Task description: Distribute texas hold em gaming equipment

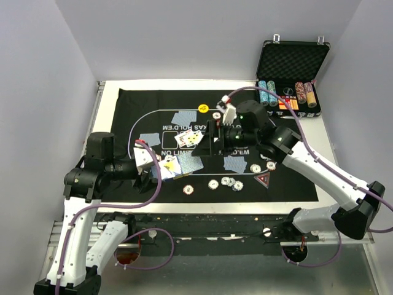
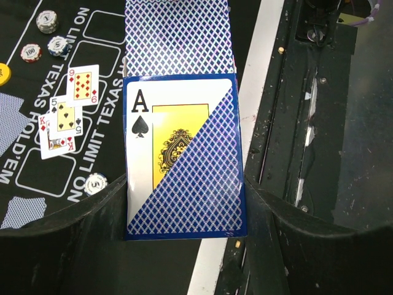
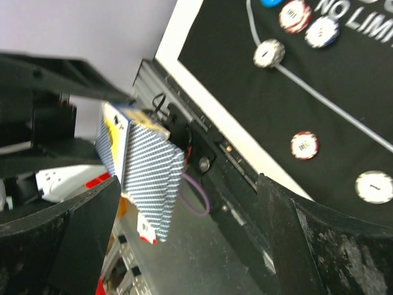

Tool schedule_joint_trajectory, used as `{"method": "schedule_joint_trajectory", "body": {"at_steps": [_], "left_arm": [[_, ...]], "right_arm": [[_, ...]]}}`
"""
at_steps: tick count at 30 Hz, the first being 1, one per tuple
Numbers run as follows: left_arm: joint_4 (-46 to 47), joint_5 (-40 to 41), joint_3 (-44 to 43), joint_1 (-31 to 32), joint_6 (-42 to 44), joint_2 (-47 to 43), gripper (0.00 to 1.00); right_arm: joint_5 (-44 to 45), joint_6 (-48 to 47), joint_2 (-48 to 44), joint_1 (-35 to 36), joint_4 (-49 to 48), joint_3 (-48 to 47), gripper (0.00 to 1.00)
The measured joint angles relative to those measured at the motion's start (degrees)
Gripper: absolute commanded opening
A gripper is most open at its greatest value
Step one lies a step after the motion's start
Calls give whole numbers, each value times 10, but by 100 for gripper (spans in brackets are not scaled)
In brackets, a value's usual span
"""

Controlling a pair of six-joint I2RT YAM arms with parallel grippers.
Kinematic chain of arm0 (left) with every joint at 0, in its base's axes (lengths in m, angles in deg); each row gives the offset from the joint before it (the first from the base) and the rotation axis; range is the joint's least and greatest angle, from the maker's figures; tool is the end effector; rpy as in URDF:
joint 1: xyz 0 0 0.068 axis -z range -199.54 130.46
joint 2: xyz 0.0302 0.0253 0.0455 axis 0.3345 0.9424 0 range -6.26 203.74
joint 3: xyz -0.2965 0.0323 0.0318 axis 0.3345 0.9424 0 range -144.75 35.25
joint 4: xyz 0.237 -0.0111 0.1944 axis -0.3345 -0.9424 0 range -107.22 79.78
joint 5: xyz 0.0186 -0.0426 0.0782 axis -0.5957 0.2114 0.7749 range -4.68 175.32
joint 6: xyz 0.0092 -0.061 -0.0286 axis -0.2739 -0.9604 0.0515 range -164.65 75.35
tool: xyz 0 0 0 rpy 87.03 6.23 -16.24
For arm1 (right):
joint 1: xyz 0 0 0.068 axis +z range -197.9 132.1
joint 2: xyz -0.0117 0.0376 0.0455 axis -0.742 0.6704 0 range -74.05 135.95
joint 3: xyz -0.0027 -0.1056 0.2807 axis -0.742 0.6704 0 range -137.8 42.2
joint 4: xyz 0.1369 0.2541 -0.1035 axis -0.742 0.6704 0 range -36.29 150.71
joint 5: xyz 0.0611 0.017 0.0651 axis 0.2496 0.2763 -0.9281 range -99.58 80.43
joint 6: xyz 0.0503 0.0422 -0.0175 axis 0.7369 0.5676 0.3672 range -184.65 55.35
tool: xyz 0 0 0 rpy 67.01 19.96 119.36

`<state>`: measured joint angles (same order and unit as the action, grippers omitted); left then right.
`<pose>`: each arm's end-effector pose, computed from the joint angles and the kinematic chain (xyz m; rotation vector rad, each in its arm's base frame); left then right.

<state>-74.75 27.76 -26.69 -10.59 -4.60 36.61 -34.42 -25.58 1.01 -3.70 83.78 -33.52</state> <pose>0.1268 -0.0665 0.3908 1.2482 1.6456 -0.8453 0.2310 0.2566 0.3983 -0.3990 2.2865 1.2726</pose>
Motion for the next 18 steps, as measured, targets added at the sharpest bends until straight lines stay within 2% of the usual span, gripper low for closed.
{"method": "schedule_joint_trajectory", "body": {"at_steps": [6,12,18], "left_arm": [[3,0,0,0,-5,9,20],[11,0,0,0,-8,9,20],[10,5,7,0,-8,9,20]], "right_arm": [[6,6,3,57,0,3,100],[27,13,18,80,-4,15,100],[42,28,29,82,-12,36,88]]}}
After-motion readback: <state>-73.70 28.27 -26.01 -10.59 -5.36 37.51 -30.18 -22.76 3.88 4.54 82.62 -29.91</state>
